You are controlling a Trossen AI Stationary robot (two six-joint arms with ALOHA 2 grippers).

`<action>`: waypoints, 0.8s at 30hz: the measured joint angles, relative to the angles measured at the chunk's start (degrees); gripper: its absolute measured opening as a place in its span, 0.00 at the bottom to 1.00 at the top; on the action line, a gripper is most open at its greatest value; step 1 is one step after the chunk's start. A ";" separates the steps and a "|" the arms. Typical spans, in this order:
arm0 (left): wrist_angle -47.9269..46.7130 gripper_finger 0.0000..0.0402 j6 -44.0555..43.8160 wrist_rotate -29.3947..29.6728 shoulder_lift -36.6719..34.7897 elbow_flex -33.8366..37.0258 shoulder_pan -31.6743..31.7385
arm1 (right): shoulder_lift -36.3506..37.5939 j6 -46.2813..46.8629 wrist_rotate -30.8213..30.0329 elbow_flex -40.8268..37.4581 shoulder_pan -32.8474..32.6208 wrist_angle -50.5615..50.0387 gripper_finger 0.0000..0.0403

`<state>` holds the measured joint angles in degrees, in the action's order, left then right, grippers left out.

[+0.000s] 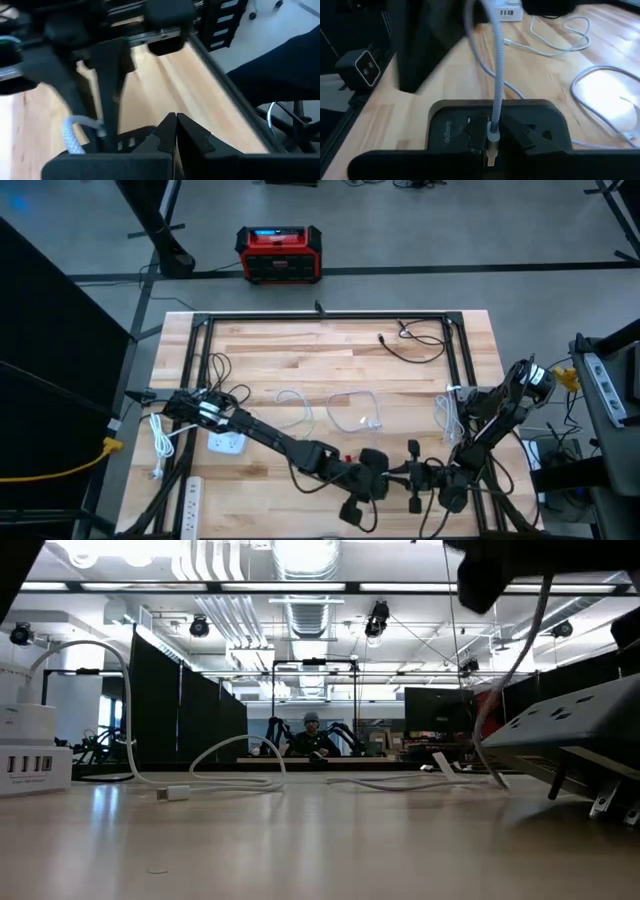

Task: Insert USB
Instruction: Insert the purple charger cable into the black outlet extension

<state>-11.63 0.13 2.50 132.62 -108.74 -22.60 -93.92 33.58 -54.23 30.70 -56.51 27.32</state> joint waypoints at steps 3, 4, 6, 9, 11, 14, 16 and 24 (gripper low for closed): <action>-0.49 0.00 -0.62 0.09 0.75 0.41 0.55 | -0.26 0.00 -1.38 0.00 0.00 0.24 0.04; -0.50 0.00 -0.65 0.11 1.12 0.41 0.56 | -0.27 -0.05 -1.73 0.00 0.00 0.30 0.04; -1.01 0.00 -1.12 -0.04 1.88 0.41 0.39 | -0.13 -0.43 -2.25 -0.02 0.02 0.33 0.04; -1.97 0.00 -2.36 -0.50 3.14 0.39 0.18 | 0.03 -0.55 -2.81 -0.02 0.00 0.67 0.04; -3.20 0.00 -2.98 -0.38 3.74 0.41 0.23 | 0.03 -0.61 -2.77 0.00 0.00 0.86 0.04; -4.11 0.00 -4.02 -0.11 3.78 0.39 0.36 | -0.37 -0.64 -2.75 -0.02 0.00 0.92 0.04; -4.24 0.00 -4.14 -0.01 3.80 0.39 0.35 | -0.65 -1.55 -2.60 -0.04 0.00 1.93 0.04; -4.37 0.00 -4.59 0.04 3.82 0.45 0.32 | -1.17 -13.79 -1.80 -0.09 0.08 9.76 0.04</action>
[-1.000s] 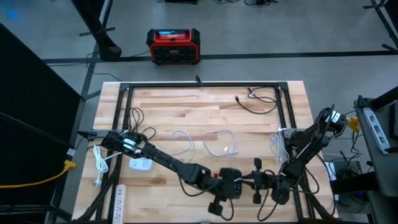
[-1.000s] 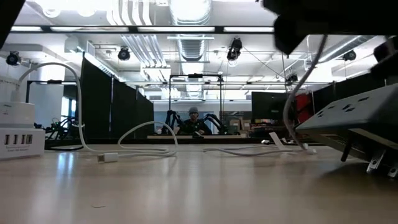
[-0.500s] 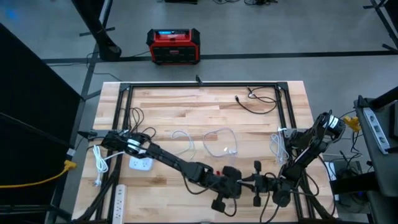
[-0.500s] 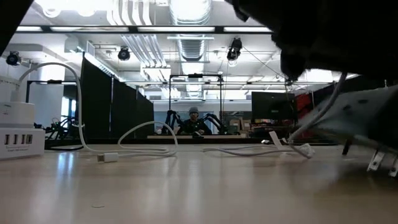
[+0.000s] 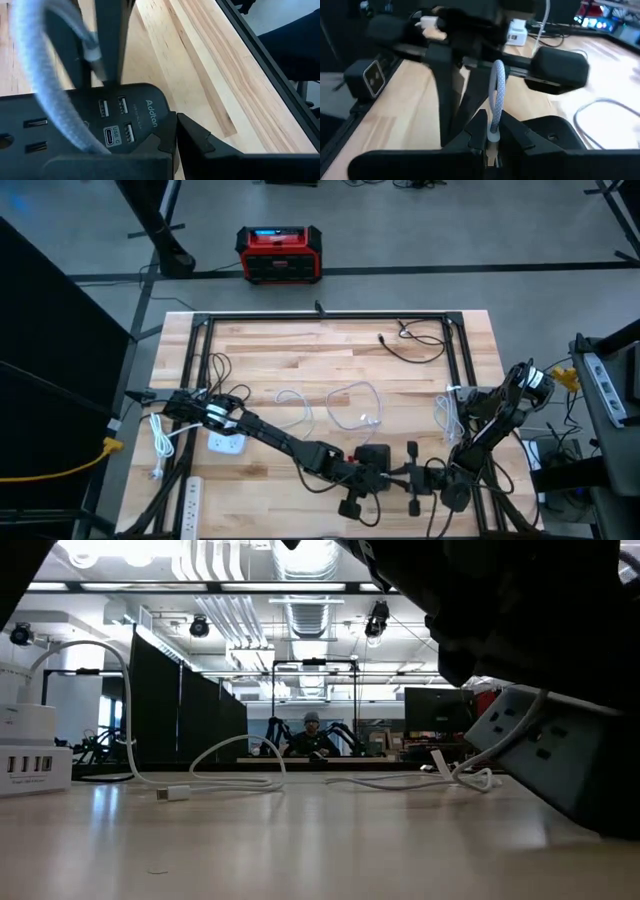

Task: Insert USB
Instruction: Insert the purple charger cable into the black outlet extension

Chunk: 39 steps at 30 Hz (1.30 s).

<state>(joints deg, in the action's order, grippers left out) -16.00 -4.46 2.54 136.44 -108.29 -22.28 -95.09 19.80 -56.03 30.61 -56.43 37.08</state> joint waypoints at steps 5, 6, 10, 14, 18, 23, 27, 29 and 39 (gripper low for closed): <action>-0.01 0.00 -0.26 -0.01 0.03 0.01 0.00 | -0.92 -2.83 3.39 -0.06 1.14 -0.10 0.04; -0.01 0.00 -0.47 -0.01 0.04 0.02 0.00 | -1.33 -3.80 3.56 -0.07 1.35 -0.13 0.04; -0.08 0.00 -0.65 -0.01 0.04 0.04 0.00 | -2.64 -5.59 3.53 -0.12 2.16 0.37 0.04; -0.11 0.00 -0.82 -0.01 0.08 0.07 0.00 | -3.80 -7.78 3.32 -0.15 2.38 2.44 0.04; -0.19 0.00 -1.01 -0.01 0.11 0.07 0.00 | -4.04 -9.34 2.81 -0.31 2.57 3.04 0.04; -0.18 0.00 -1.04 -0.04 0.13 0.07 0.00 | -4.04 -8.91 1.86 -0.84 2.59 3.06 0.04; -0.25 0.00 -1.04 -0.16 0.16 0.09 0.00 | -4.04 -8.27 1.99 -0.87 2.59 3.08 0.04; -1.54 0.00 -1.09 -0.34 0.41 0.33 -0.03 | -4.07 -8.24 2.18 -0.90 2.59 3.14 0.04; -1.45 0.00 -1.20 -0.26 0.46 0.31 0.04 | -4.15 -9.40 3.50 -0.98 2.74 3.83 0.04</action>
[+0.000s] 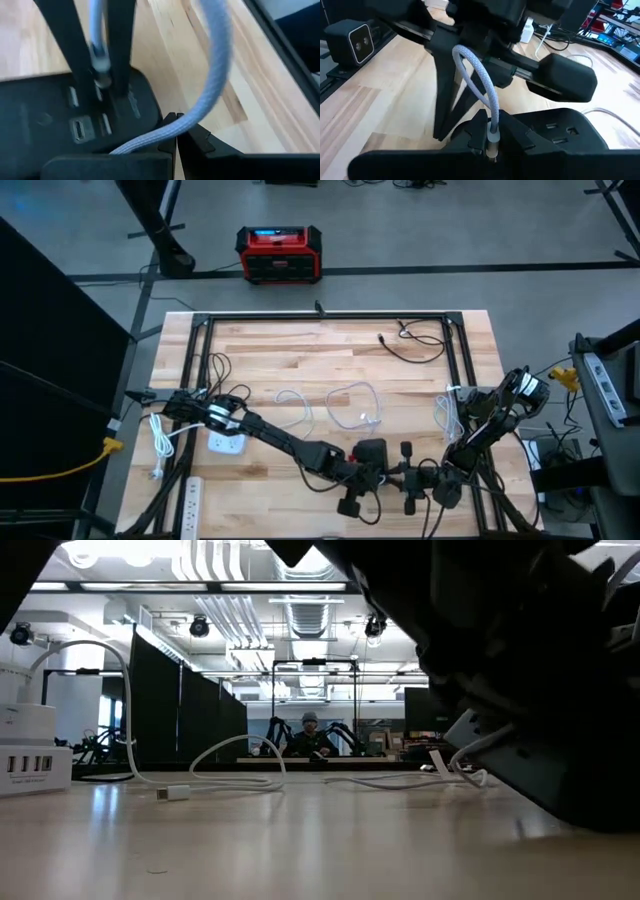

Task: Insert USB
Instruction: Insert the purple charger cable into the black outlet extension

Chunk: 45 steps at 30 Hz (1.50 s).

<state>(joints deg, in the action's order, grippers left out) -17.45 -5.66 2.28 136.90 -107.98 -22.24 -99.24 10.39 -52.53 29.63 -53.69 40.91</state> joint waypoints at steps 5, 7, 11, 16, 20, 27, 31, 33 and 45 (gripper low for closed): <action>0.51 0.00 -0.23 0.02 -0.02 0.00 -0.07 | 0.00 -2.18 -1.08 0.04 0.16 0.04 0.04; 0.42 0.00 -0.25 0.04 -0.02 0.00 -0.07 | 0.00 -3.65 -1.27 0.15 0.24 0.08 0.04; 0.53 0.00 -0.26 0.07 -0.07 -0.07 -0.07 | 0.00 -4.63 -1.41 0.33 0.59 0.13 0.04; -0.06 0.00 -0.46 0.25 -0.45 -0.09 -0.55 | 0.00 -6.87 -1.47 0.61 0.81 0.37 0.04; -0.04 0.00 -0.47 0.24 -0.85 -0.11 -0.76 | 0.00 -7.36 -1.35 0.46 1.12 0.34 0.04; -0.13 0.00 -0.67 0.24 -0.85 -0.13 -0.74 | 0.00 -7.43 -1.29 0.12 1.24 -0.02 0.04; -0.15 0.00 -0.67 0.22 -0.85 -0.13 -0.74 | 0.00 -7.21 -1.22 -0.16 1.47 0.02 0.04; -0.13 0.00 -0.67 0.22 -0.85 -0.15 -0.74 | 0.01 -7.00 -1.18 -0.39 1.65 0.13 0.04; -0.15 0.00 -0.85 0.20 -0.87 -0.17 -0.74 | -0.09 -4.03 0.88 -1.44 2.49 0.34 0.04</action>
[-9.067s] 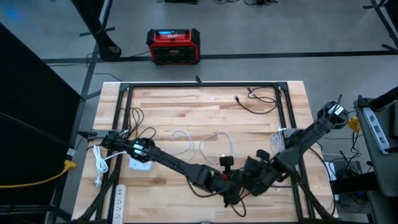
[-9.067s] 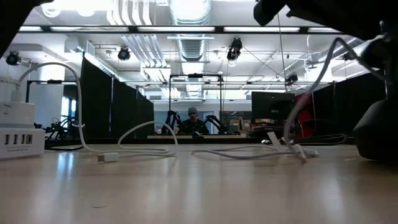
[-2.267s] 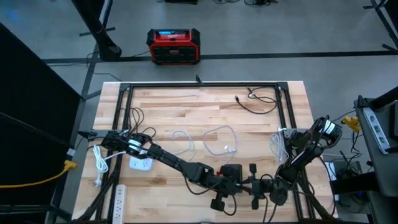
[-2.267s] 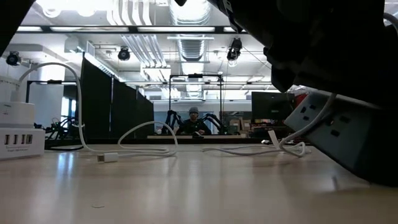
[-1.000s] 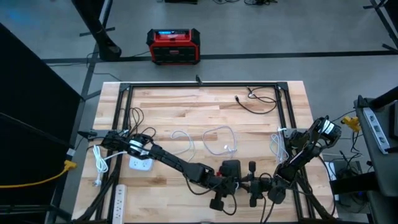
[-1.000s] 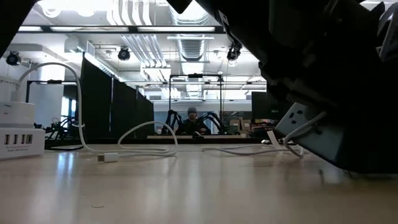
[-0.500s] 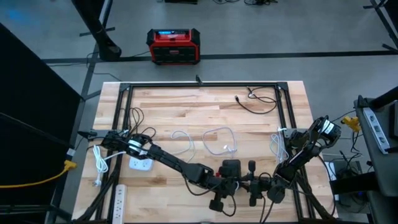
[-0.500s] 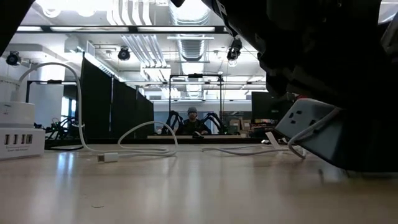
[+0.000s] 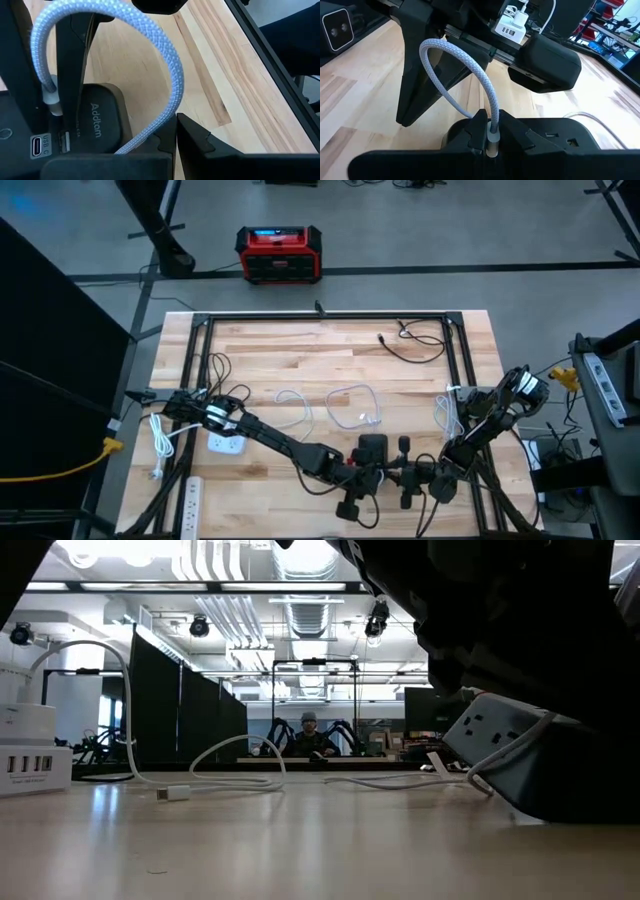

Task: Insert USB
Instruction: Insert the purple charger cable into the black outlet extension

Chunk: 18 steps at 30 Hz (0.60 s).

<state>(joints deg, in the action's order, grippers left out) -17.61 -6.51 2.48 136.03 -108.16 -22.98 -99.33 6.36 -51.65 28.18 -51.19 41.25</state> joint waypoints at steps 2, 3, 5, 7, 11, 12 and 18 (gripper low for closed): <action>0.00 0.00 -0.04 0.00 0.00 0.00 -0.06 | 0.00 -0.03 0.20 0.00 0.10 -0.18 0.04; -0.01 0.00 -0.04 0.00 0.00 0.00 -0.12 | 0.00 -0.03 0.25 -0.02 0.10 -0.25 0.04; -0.31 0.00 -0.04 0.00 -0.20 0.00 -0.39 | 0.00 -0.05 0.29 -0.06 0.10 -0.33 0.04; -1.07 0.00 -0.38 0.02 -0.93 0.00 -0.75 | 0.00 -0.08 0.36 -0.12 0.10 -0.43 0.04; -2.96 0.00 -1.91 -0.11 -3.79 -0.06 -2.08 | 0.00 -0.18 0.43 -0.13 0.13 -0.53 0.04; -3.79 0.00 -2.16 -0.15 -4.51 -0.06 -2.42 | 0.00 -0.30 0.43 -0.13 0.11 -0.54 0.04; -9.49 0.00 -1.23 8.01 -8.87 -0.07 -3.78 | -0.01 -0.34 0.48 -0.19 0.12 -0.57 0.04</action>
<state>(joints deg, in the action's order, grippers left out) -27.09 -7.73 10.49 127.16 -108.22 -26.76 -99.34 6.02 -51.17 28.00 -51.08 40.68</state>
